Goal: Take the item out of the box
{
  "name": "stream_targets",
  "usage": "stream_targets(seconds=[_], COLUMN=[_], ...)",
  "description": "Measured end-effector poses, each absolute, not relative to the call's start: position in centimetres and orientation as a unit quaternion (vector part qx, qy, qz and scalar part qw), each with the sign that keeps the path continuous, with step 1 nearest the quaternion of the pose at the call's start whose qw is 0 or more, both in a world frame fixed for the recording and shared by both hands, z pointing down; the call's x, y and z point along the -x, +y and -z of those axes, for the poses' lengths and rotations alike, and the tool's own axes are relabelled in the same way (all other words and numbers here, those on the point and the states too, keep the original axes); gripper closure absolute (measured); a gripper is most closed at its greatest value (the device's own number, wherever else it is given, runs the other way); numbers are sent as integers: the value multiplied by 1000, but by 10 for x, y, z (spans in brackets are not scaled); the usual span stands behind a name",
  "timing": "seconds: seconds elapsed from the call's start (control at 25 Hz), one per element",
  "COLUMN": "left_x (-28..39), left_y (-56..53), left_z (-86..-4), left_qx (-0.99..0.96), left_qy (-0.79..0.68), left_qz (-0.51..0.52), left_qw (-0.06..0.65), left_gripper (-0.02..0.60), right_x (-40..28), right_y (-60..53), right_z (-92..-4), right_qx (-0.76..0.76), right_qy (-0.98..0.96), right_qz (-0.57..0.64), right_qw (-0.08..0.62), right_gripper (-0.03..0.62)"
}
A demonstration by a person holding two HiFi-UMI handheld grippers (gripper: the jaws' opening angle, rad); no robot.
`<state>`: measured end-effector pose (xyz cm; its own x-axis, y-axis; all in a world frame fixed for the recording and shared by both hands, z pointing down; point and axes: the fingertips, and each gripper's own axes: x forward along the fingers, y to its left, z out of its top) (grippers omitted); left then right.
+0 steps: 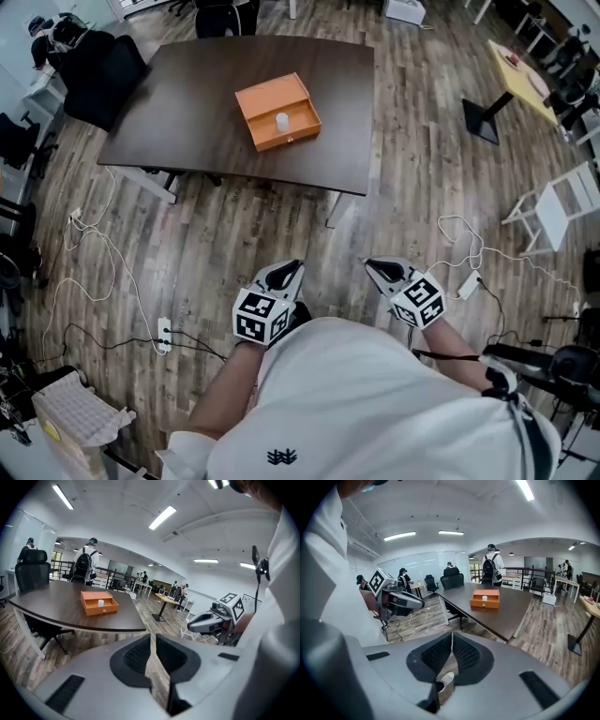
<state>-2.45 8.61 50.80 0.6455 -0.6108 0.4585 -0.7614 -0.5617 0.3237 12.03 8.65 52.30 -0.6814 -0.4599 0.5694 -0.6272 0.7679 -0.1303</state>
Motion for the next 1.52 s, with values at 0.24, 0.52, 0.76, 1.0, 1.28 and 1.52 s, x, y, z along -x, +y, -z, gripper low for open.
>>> stream_targets(seconds=[0.24, 0.52, 0.76, 1.0, 1.28, 1.52], left_x=[70, 101, 87, 82, 73, 74], left_y=[2, -75, -163, -252, -347, -401], left_z=[-513, -539, -549, -560, -587, -622], left_qx=[-882, -874, -863, -831, -798, -772], left_qy=[-377, -381, -408, -456, -486, -498], left_qz=[-150, -173, -187, -217, -266, -303], left_qw=[240, 248, 234, 231, 235, 252], left_gripper=[520, 463, 442, 442, 428, 407], right_x=[-72, -54, -80, -95, -129, -157], right_y=[20, -37, -98, -178, -262, -297], right_z=[-529, -533, -544, -535, -544, -558], right_qx=[-312, -328, -325, -281, -259, -246], right_qy=[-893, -886, -886, -904, -911, -910], right_qz=[-164, -175, -188, -169, -177, -189], right_qw=[278, 276, 273, 273, 269, 275], right_gripper=[583, 583, 583, 583, 583, 583])
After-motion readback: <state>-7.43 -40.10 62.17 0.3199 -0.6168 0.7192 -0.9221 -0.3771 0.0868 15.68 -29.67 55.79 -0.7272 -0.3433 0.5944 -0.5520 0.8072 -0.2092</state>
